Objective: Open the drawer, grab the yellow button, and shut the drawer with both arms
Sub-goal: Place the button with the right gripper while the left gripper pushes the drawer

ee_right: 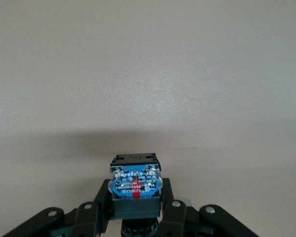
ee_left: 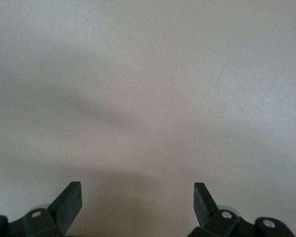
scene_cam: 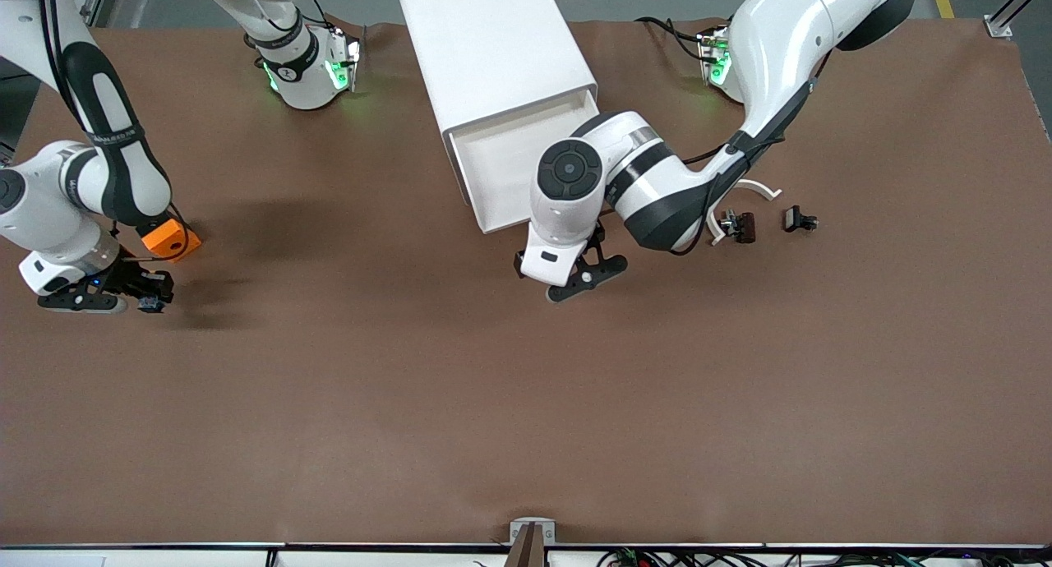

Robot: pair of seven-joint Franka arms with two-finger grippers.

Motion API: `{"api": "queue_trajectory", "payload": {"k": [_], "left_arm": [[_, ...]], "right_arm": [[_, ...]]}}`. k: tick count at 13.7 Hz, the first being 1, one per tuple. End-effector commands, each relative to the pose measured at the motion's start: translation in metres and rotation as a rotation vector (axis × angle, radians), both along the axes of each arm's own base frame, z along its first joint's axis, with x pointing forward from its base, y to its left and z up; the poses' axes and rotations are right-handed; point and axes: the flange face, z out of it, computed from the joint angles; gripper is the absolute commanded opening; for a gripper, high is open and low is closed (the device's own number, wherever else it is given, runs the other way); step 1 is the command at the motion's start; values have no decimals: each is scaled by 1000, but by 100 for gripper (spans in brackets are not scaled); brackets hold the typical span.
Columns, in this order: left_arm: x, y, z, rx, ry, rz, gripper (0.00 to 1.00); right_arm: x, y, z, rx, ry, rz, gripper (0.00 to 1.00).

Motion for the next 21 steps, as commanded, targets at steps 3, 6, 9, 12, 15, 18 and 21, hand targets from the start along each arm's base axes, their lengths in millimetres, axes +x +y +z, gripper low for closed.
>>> {"api": "queue_trajectory", "payload": {"k": [3, 6, 9, 12, 15, 18, 21], "left_arm": [[-9, -13, -3, -6, -15, -9, 100], [-19, -19, -8, 2, 0, -22, 100], [-35, -31, -12, -11, 41, -11, 100], [-42, -36, -13, -11, 54, 0, 100], [-59, -48, -19, 3, 67, -20, 100], [-70, -55, -17, 4, 73, -35, 100], [-84, -62, -20, 10, 81, -62, 100]], "right_arm": [[11, -5, -27, 38, 7, -43, 0], [17, 7, -36, 70, 6, -53, 0], [20, 11, -45, 89, 11, -59, 0], [19, 11, -47, 89, 14, -53, 0], [20, 12, -53, 90, 22, -49, 0], [21, 13, -56, 94, 31, -50, 100], [24, 12, -50, 92, 22, -50, 100]]}}
